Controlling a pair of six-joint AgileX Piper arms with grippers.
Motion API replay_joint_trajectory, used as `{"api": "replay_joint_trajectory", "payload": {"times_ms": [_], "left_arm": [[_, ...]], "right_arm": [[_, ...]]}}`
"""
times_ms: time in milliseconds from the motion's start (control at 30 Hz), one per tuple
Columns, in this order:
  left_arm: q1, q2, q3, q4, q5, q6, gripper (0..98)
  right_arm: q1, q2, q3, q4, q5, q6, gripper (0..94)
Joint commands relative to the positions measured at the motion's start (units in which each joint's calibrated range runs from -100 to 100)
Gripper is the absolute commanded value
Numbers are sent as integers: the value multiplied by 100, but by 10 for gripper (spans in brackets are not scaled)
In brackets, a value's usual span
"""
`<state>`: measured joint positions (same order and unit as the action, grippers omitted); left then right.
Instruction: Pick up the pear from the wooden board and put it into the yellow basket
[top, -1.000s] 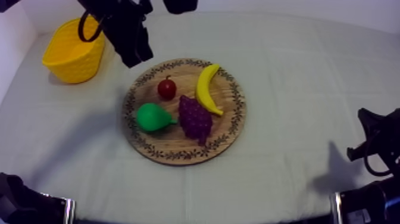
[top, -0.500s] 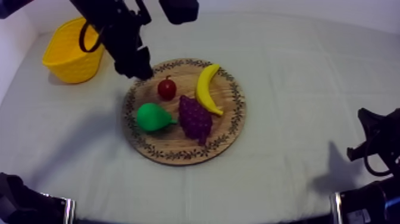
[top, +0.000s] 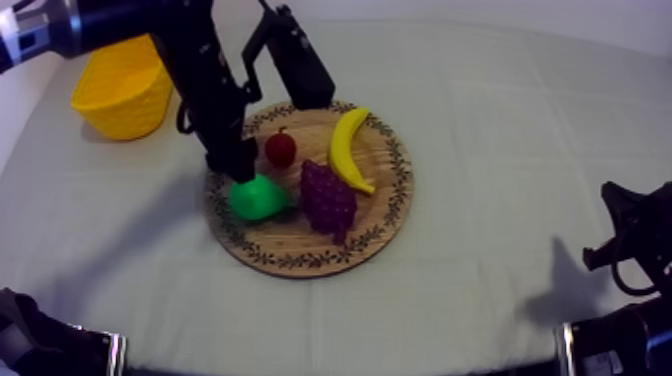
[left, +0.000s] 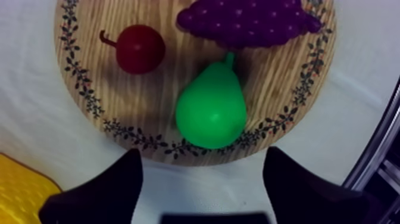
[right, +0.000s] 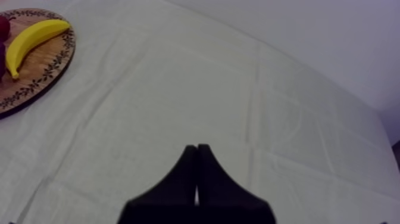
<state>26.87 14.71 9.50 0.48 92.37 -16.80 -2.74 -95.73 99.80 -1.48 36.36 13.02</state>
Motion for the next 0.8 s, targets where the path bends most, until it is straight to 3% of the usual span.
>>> {"api": "replay_joint_trajectory", "payload": {"times_ms": [0, 500, 767], "left_arm": [[-15, 189, 61, 7, -100, -18, 748], [11, 950, 193, 129, -486, -91, 755], [48, 1159, 393, 192, -686, -88, 833]], "right_arm": [[-2, -3, -2, -1, 2, 0, 4], [-2, -3, -2, -1, 2, 0, 4], [-2, -3, -2, -1, 2, 0, 4]]}}
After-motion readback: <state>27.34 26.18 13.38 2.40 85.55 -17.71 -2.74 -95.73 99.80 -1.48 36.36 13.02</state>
